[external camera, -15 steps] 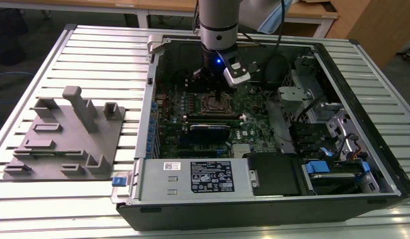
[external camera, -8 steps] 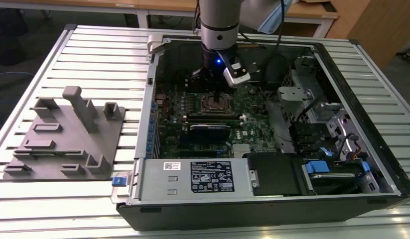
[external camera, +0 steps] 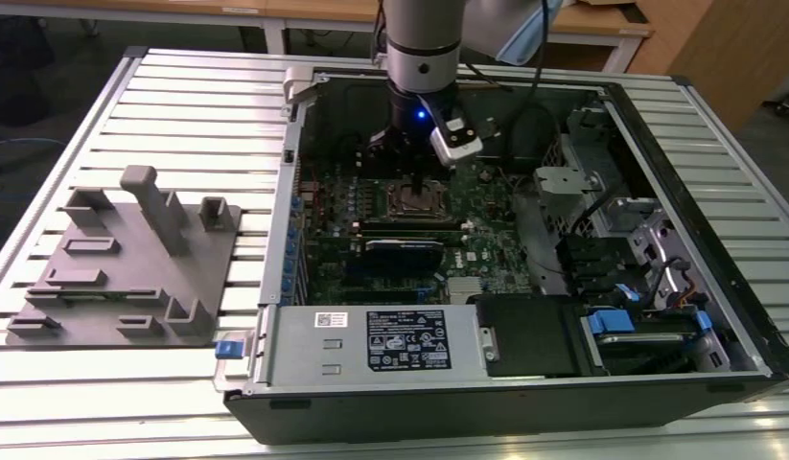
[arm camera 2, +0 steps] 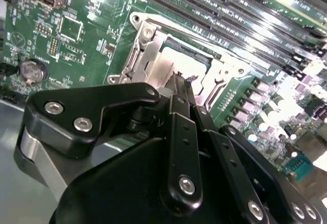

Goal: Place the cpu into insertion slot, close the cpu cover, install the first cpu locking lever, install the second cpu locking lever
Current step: 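Install the first cpu locking lever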

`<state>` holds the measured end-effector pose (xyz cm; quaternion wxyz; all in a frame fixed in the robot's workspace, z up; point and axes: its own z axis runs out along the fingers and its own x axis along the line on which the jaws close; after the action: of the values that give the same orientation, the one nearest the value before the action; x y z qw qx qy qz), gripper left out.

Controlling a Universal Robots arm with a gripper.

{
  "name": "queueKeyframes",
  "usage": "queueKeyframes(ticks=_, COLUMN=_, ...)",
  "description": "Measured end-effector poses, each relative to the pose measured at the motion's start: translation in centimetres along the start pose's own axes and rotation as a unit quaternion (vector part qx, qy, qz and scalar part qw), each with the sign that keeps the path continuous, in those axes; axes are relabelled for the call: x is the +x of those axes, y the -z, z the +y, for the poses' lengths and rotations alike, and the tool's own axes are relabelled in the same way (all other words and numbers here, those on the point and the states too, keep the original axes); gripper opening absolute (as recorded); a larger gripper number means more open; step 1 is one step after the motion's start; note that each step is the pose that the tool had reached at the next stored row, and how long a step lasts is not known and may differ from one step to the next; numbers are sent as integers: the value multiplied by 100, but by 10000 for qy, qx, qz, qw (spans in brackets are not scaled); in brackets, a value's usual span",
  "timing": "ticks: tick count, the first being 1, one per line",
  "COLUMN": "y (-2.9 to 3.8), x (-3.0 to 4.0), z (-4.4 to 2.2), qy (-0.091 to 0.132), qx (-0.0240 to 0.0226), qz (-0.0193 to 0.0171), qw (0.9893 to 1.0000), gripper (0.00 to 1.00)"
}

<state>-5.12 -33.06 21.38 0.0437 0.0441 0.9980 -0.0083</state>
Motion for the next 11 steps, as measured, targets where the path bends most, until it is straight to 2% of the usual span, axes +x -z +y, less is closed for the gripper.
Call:
queueKeyframes(ticks=3, y=51, x=-5, z=-1, qy=0, qx=1, qz=3, qw=10000, gripper=11)
queueKeyframes(ticks=11, y=52, x=-46, z=3, qy=0, qx=1, qz=5, qw=10000, gripper=11)
